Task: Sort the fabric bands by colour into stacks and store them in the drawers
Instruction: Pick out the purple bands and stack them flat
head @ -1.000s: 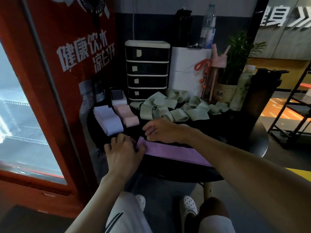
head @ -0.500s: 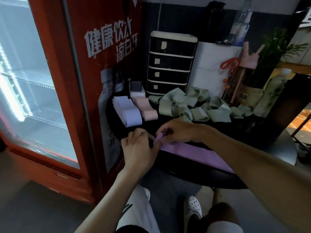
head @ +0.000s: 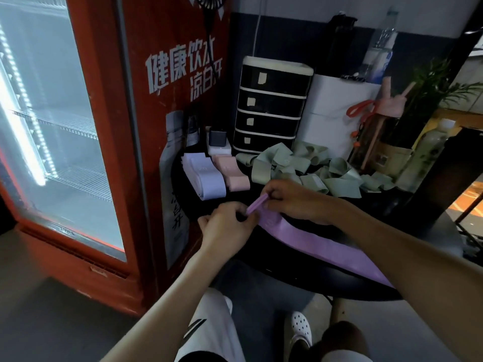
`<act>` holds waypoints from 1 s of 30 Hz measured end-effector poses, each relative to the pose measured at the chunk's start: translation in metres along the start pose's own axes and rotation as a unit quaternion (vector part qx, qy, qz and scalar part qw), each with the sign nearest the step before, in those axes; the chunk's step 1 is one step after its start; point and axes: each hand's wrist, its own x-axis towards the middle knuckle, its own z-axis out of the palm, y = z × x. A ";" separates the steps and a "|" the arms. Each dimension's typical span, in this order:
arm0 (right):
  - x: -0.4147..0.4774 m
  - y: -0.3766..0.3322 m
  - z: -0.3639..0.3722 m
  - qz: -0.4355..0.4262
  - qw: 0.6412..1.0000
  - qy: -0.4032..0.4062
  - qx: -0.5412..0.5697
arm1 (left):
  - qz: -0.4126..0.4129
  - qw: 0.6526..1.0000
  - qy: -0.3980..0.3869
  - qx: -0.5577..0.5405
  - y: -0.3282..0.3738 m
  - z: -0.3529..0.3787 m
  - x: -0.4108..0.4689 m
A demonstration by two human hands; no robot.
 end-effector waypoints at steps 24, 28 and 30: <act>-0.057 -0.091 -0.129 -0.109 0.965 0.197 0.132 | 0.136 0.987 -0.002 -0.088 0.069 0.003 0.004; -0.068 -0.091 -0.133 -0.113 0.956 0.215 0.163 | 0.157 0.985 0.057 -0.045 0.078 -0.015 0.025; -0.074 -0.090 -0.137 -0.121 0.950 0.229 0.177 | 0.191 0.977 0.092 -0.027 0.089 -0.030 0.036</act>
